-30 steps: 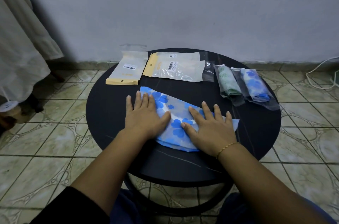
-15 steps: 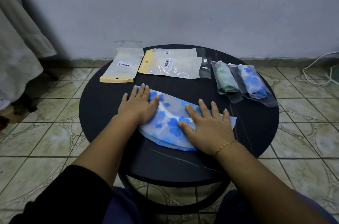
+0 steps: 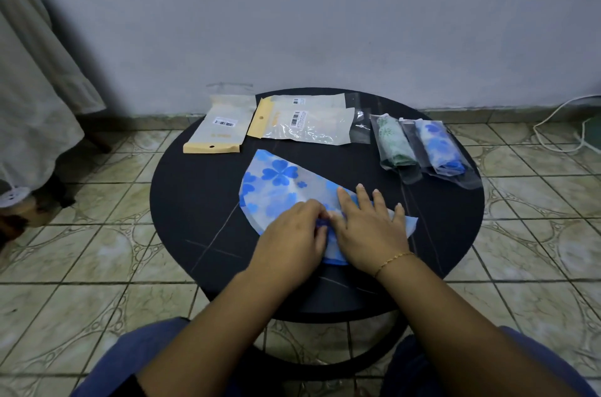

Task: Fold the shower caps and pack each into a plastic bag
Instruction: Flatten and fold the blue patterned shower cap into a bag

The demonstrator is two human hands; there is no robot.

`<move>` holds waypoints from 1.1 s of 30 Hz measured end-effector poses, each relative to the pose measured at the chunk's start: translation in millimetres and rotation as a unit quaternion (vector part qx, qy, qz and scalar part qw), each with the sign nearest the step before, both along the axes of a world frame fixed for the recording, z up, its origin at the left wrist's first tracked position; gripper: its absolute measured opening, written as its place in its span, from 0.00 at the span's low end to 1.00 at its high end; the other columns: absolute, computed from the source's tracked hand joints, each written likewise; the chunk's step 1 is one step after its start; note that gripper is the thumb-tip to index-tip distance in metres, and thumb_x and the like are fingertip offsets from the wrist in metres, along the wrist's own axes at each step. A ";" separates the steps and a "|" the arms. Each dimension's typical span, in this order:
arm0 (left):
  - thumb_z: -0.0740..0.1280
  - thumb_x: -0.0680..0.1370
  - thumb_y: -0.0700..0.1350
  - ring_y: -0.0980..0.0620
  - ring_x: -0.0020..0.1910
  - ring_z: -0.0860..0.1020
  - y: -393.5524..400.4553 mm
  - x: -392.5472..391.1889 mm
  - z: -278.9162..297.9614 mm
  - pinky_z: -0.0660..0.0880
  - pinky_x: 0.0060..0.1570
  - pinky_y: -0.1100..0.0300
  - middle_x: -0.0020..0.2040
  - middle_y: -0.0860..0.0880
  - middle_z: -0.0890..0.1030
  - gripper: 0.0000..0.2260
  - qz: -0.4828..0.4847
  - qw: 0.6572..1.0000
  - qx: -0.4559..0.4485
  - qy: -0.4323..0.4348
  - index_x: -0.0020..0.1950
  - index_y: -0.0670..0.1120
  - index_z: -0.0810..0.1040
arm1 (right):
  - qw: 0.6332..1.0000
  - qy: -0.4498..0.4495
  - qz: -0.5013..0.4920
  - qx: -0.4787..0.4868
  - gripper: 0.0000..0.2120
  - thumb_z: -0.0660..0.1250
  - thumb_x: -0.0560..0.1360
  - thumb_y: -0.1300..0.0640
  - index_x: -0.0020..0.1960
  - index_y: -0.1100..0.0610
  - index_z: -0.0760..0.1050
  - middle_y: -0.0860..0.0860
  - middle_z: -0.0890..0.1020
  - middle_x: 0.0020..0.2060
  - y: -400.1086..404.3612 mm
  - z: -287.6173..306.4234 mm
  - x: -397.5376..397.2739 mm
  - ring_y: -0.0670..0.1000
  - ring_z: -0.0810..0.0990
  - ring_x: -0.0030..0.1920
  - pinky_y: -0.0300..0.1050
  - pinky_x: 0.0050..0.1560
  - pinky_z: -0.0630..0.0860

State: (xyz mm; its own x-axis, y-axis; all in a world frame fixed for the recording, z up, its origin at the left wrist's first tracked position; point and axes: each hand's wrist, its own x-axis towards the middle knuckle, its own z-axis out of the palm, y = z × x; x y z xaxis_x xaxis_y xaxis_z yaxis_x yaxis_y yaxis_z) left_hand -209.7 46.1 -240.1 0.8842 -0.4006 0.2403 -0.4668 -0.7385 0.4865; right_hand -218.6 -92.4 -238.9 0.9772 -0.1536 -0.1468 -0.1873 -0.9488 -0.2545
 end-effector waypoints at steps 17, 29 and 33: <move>0.59 0.73 0.49 0.55 0.43 0.77 18.7 -34.8 1.4 0.75 0.38 0.60 0.46 0.55 0.79 0.11 -0.142 0.984 -0.007 -0.109 0.48 0.50 0.80 | 0.958 -0.128 0.139 0.218 0.13 0.66 0.76 0.52 0.61 0.48 0.76 0.43 0.67 0.68 -42.6 10.4 -71.9 0.40 0.65 0.67 0.37 0.69 0.59; 0.65 0.68 0.70 0.53 0.47 0.77 40.4 -36.0 -11.8 0.72 0.47 0.61 0.48 0.54 0.78 0.24 -0.180 0.969 0.063 -0.159 0.49 0.52 0.81 | 0.945 -0.195 0.263 0.004 0.32 0.68 0.64 0.48 0.67 0.54 0.72 0.52 0.72 0.68 -46.5 -18.8 -97.0 0.48 0.64 0.69 0.42 0.63 0.66; 0.65 0.67 0.69 0.53 0.45 0.77 39.6 -38.3 -12.6 0.76 0.44 0.60 0.47 0.54 0.78 0.23 -0.172 0.968 0.065 -0.171 0.47 0.52 0.81 | 0.943 -0.206 0.253 0.059 0.27 0.67 0.68 0.48 0.66 0.54 0.74 0.48 0.74 0.66 -52.3 -22.5 -96.6 0.45 0.66 0.68 0.39 0.66 0.61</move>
